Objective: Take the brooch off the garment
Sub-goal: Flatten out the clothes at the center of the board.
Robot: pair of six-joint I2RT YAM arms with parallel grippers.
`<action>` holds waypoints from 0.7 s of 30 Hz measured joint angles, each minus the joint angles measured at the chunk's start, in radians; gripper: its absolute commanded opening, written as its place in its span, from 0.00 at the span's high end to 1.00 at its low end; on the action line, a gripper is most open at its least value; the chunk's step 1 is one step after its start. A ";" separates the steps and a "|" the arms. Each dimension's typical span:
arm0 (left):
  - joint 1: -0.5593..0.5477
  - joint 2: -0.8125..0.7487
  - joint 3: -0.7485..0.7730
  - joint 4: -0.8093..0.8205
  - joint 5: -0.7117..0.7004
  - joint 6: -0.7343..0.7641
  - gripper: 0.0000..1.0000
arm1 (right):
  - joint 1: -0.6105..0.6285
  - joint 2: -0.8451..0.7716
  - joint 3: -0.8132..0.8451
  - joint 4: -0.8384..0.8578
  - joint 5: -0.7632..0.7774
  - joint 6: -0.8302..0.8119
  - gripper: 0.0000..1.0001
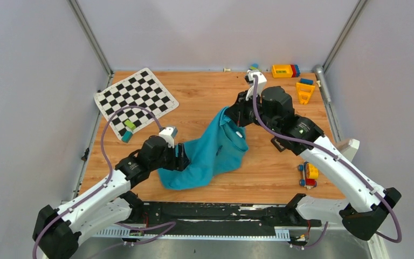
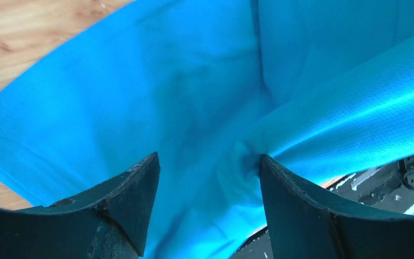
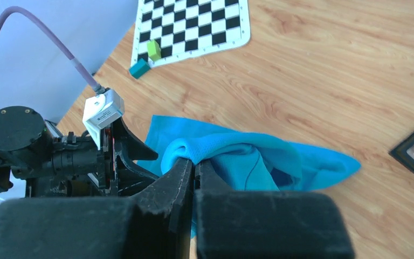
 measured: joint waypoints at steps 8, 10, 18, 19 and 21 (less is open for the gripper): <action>0.001 0.065 -0.083 0.137 0.162 -0.010 0.13 | -0.048 0.021 0.018 -0.163 -0.032 0.008 1.00; 0.001 0.061 -0.105 0.210 0.234 -0.011 0.09 | -0.060 0.021 0.018 -0.171 -0.042 0.010 1.00; 0.001 0.151 -0.129 0.386 0.375 0.006 0.64 | -0.091 0.021 0.018 -0.188 -0.087 0.018 1.00; 0.001 0.183 -0.122 0.382 0.377 0.011 0.75 | -0.095 0.021 0.018 -0.188 -0.092 0.018 1.00; 0.001 0.266 -0.100 0.377 0.394 0.021 0.97 | -0.115 0.021 0.018 -0.190 -0.112 0.022 1.00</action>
